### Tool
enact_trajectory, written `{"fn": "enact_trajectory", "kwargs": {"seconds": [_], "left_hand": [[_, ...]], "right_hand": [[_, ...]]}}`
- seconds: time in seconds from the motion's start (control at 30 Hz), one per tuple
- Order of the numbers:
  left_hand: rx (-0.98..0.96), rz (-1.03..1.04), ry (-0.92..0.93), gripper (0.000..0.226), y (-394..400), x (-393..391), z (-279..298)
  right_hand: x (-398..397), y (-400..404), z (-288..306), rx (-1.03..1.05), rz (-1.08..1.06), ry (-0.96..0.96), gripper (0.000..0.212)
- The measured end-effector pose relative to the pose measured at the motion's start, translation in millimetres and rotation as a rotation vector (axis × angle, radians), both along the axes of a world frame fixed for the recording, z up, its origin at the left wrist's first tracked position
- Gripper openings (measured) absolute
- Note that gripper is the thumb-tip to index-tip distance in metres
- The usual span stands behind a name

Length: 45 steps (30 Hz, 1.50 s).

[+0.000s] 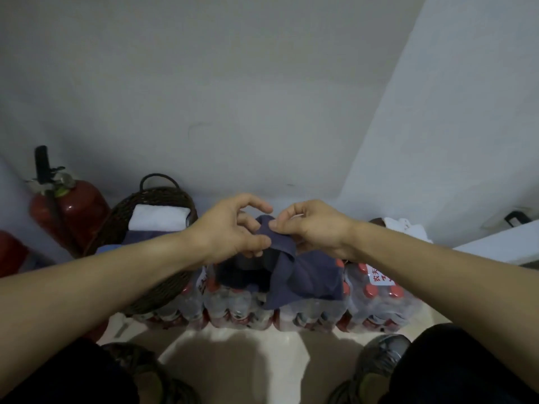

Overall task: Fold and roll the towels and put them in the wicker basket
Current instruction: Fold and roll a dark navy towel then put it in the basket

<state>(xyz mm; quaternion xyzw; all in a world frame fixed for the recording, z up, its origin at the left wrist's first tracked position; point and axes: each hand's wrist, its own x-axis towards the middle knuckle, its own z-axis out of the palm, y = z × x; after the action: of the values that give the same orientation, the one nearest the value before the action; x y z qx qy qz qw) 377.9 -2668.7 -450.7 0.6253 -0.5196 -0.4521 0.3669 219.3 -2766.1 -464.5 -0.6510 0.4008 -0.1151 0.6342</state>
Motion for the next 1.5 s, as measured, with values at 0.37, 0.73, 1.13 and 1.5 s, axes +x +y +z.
{"fn": "enact_trajectory", "kwargs": {"seconds": [0.37,0.73,1.13,1.5], "left_hand": [[-0.311,0.082,-0.315,0.011,-19,22,4],[-0.394,0.061,-0.432,0.051,-20,16,5],[-0.325,0.134,0.067,0.036,-25,10,5],[-0.232,0.001,0.006,0.031,-19,16,12]], "right_hand": [[-8,-8,11,0.128,0.187,-0.130,0.024],[11,16,8,0.030,0.037,-0.298,0.024],[8,15,14,0.033,0.023,-0.448,0.025],[-2,13,15,-0.086,0.065,-0.319,0.016]]}}
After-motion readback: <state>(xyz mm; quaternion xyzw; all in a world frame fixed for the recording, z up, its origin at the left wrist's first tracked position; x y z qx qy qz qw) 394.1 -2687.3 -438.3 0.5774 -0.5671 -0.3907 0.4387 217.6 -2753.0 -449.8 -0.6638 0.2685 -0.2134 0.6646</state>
